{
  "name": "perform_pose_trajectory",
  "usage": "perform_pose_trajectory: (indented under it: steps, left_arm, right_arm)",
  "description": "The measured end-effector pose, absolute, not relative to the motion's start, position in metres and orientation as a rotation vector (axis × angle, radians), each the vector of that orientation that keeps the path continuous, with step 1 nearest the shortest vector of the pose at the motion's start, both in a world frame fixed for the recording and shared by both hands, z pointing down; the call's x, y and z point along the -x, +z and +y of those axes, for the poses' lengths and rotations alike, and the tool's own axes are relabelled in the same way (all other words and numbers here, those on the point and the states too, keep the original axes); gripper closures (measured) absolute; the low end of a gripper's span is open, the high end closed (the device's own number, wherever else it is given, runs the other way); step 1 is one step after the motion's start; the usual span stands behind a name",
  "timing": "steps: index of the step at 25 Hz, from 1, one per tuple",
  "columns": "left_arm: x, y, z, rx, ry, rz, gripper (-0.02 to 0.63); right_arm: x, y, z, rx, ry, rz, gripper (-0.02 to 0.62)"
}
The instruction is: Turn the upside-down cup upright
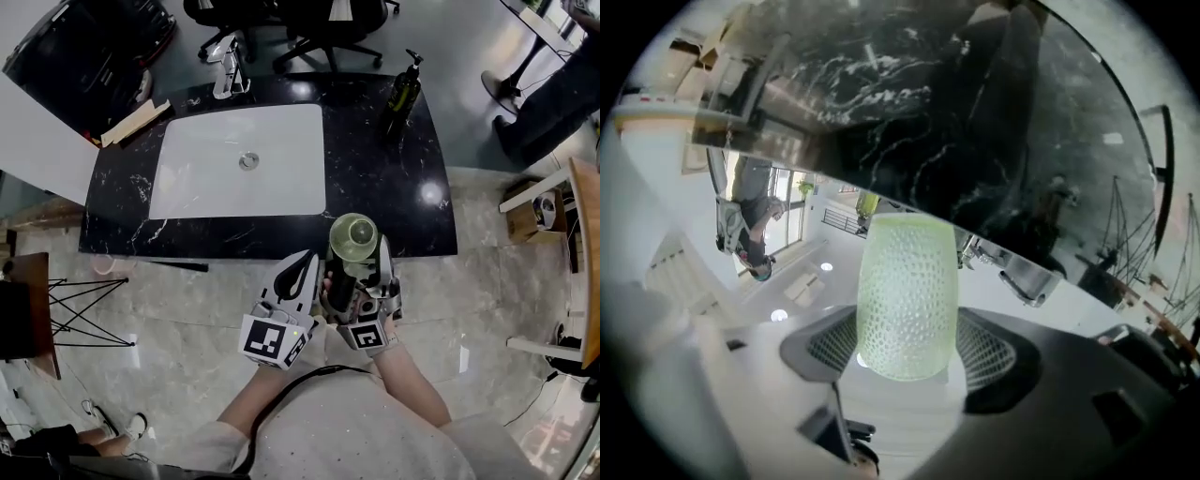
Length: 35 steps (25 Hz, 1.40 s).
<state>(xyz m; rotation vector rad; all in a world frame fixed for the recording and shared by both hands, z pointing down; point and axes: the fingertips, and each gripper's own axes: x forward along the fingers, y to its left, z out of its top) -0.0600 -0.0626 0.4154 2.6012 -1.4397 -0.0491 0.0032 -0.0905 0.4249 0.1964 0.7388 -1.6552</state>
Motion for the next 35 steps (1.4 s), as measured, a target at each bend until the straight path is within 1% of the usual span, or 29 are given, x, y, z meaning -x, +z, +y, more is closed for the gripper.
perform_pose_trajectory:
  steps: [13,26,35]
  left_arm:
    - [0.049,0.412,-0.065,-2.639,0.004,-1.42,0.6]
    - [0.056,0.41,-0.067,-2.625,0.043,-1.456,0.6]
    - [0.058,0.411,-0.072,-2.629,0.073,-1.467,0.6]
  right_arm:
    - [-0.018,0.424,-0.095,-0.322,-1.556,0.612,0.272]
    - [-0.035,0.425,-0.098,-0.384,-1.438,0.575,0.272]
    - [-0.04,0.44,-0.101,-0.375,-1.405,0.528,0.272]
